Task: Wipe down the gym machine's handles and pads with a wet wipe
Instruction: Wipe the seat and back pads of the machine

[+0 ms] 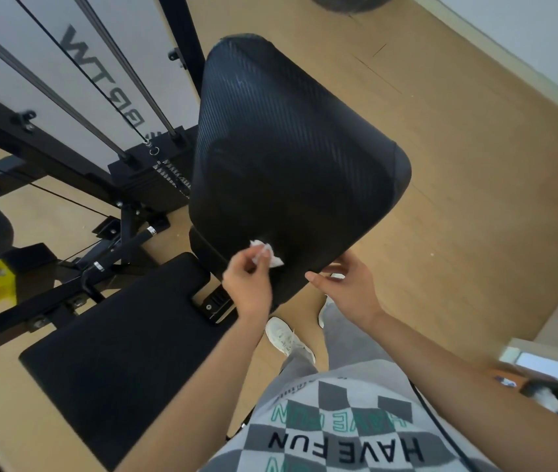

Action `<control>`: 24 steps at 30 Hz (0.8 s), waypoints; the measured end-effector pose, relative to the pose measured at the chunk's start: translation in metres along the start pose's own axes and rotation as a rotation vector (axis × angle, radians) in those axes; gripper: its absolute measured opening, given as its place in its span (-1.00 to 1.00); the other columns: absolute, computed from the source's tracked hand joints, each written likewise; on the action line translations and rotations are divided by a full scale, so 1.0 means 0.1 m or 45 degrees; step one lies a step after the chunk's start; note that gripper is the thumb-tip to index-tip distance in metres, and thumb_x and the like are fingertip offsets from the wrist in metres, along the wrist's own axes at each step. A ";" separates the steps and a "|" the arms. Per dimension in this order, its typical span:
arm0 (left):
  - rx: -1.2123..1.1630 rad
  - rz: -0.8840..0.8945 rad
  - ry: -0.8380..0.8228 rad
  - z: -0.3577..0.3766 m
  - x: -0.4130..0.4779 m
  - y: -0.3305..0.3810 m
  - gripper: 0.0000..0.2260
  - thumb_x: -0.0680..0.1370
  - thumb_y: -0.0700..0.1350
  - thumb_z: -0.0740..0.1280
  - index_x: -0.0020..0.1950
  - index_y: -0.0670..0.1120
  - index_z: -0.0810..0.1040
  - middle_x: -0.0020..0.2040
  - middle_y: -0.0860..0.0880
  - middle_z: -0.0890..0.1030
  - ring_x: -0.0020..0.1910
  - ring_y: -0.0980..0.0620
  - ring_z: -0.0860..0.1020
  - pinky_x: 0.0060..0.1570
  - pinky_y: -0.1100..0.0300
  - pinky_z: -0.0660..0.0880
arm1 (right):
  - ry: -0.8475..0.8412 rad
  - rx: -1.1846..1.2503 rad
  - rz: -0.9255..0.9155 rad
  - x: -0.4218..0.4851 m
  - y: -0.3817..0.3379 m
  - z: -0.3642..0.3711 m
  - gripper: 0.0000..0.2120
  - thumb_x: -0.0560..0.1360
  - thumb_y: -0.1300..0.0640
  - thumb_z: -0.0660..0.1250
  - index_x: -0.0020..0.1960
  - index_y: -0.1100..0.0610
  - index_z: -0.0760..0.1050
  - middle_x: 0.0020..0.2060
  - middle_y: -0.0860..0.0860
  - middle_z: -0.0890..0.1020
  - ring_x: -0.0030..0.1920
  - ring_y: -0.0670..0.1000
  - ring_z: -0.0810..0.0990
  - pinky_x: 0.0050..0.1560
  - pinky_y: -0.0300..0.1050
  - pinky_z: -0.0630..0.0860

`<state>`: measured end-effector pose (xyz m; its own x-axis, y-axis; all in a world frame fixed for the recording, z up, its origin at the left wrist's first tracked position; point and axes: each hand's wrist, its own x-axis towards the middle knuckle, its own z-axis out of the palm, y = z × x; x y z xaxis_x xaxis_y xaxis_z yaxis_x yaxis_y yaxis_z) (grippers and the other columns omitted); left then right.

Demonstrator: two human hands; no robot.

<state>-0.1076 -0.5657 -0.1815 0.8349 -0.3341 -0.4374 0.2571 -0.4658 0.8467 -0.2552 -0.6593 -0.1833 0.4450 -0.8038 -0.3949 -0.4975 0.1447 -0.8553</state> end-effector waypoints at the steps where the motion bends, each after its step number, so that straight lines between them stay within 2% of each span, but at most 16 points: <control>1: -0.014 0.015 -0.050 0.03 -0.12 -0.03 -0.91 0.57 -0.10 0.47 0.06 -0.02 0.69 -0.02 0.05 0.71 -0.01 0.17 0.67 0.03 0.27 0.61 | -0.001 -0.004 -0.002 0.00 0.00 0.00 -0.50 0.41 -0.04 0.59 0.30 -0.04 0.53 0.06 -0.24 0.67 0.03 -0.19 0.66 -0.04 -0.30 0.63; 5: -0.002 0.003 -0.051 0.02 -0.08 -0.04 -0.94 0.57 -0.12 0.47 0.03 0.00 0.68 -0.04 0.07 0.70 -0.03 0.19 0.66 -0.06 0.39 0.54 | 0.004 -0.017 0.004 -0.01 -0.01 0.03 -0.53 0.42 -0.05 0.58 0.27 -0.04 0.54 0.06 -0.25 0.66 0.03 -0.17 0.66 -0.06 -0.34 0.61; 9: -0.053 -0.186 0.178 -0.16 0.49 -0.06 -0.95 0.58 -0.11 0.46 -0.03 0.04 0.66 -0.03 0.05 0.68 0.01 0.15 0.64 0.13 0.18 0.56 | -0.003 -0.003 0.048 -0.02 -0.01 0.04 -0.58 0.42 -0.03 0.58 0.22 -0.09 0.53 0.02 -0.29 0.65 0.01 -0.24 0.65 -0.13 -0.44 0.55; 15: -0.072 -0.384 0.314 -0.30 0.97 -0.09 -0.87 0.61 -0.10 0.41 0.15 0.02 0.65 0.07 0.07 0.62 0.12 0.07 0.60 0.20 0.14 0.52 | 0.007 0.007 0.043 -0.05 0.00 0.07 -0.53 0.43 -0.02 0.58 0.27 -0.05 0.51 0.04 -0.30 0.65 0.05 -0.24 0.64 -0.08 -0.42 0.57; 19: -0.096 -0.354 0.234 -0.09 0.45 -0.22 -0.91 0.62 -0.08 0.41 0.11 0.04 0.63 0.07 0.05 0.66 0.09 0.11 0.63 0.22 0.09 0.56 | 0.022 -0.008 0.043 -0.05 0.03 0.11 -0.52 0.44 -0.04 0.57 0.30 -0.02 0.51 0.06 -0.26 0.66 0.07 -0.26 0.62 -0.07 -0.44 0.55; 24: -0.247 -0.325 0.053 0.07 -0.28 -0.26 -0.94 0.59 -0.16 0.45 0.04 -0.05 0.67 -0.03 -0.02 0.71 0.00 0.05 0.70 -0.04 0.26 0.64 | 0.023 -0.008 0.037 -0.04 0.05 0.13 -0.53 0.43 -0.02 0.58 0.27 -0.04 0.51 -0.02 -0.34 0.66 0.06 -0.23 0.64 -0.05 -0.40 0.57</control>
<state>-0.1405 -0.5501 -0.1932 0.7498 -0.1907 -0.6336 0.5454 -0.3640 0.7550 -0.2495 -0.6473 -0.1901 0.4165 -0.8098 -0.4133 -0.5147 0.1648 -0.8414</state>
